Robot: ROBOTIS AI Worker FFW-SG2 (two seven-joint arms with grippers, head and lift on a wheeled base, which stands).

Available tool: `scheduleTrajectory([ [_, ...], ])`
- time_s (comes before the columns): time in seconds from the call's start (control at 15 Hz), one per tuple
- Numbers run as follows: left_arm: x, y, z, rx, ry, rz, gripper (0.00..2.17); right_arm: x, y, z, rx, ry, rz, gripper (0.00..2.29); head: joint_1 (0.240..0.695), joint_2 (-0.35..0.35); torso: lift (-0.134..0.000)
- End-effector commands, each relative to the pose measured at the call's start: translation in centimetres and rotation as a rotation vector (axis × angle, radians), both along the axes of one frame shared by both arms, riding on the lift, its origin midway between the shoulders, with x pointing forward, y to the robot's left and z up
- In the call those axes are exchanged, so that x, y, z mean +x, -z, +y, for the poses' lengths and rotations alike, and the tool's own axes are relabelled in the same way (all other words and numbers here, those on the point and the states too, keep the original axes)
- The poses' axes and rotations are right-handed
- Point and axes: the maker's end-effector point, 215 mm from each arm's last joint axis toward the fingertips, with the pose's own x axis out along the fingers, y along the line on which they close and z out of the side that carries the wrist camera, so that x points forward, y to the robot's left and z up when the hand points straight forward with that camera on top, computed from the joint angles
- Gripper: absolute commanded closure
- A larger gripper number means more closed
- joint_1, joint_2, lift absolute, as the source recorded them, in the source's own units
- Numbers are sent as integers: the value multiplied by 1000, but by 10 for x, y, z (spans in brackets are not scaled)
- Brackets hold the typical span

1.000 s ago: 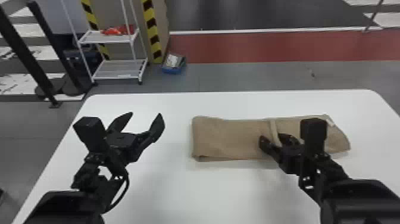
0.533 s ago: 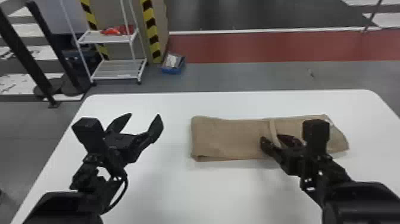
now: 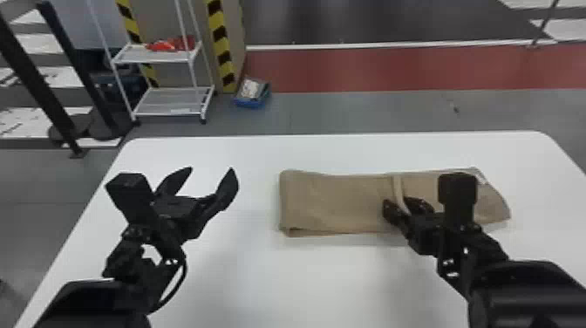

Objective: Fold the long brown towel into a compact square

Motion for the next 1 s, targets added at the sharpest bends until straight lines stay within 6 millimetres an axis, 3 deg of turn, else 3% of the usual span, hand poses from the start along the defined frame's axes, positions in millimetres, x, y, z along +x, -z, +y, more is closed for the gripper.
scheduleTrajectory([
  [0.0, 0, 2, -1, 0, 2, 2, 87, -1, 3, 0, 4, 1, 8, 765, 695, 76, -125],
  [0.07, 0, 2, -1, -1, 2, 2, 87, -1, 3, -1, 4, 4, 8, 768, 695, 76, -125],
  [0.27, 0, 3, 0, -1, 1, 5, 90, -2, -5, -1, 4, 4, -9, 1305, 695, 74, -125],
  [0.6, 0, 3, 0, 0, 0, 4, 90, -3, -13, -1, 6, 2, -33, 1305, 695, 74, -125],
  [0.8, 0, 4, 1, -1, -1, 6, 90, -3, -32, 1, 18, -4, -72, 1305, 695, 76, -125],
  [0.93, 0, 3, 2, -1, -1, 4, 90, 1, -45, -9, 35, 14, -97, 1305, 695, 78, -125],
])
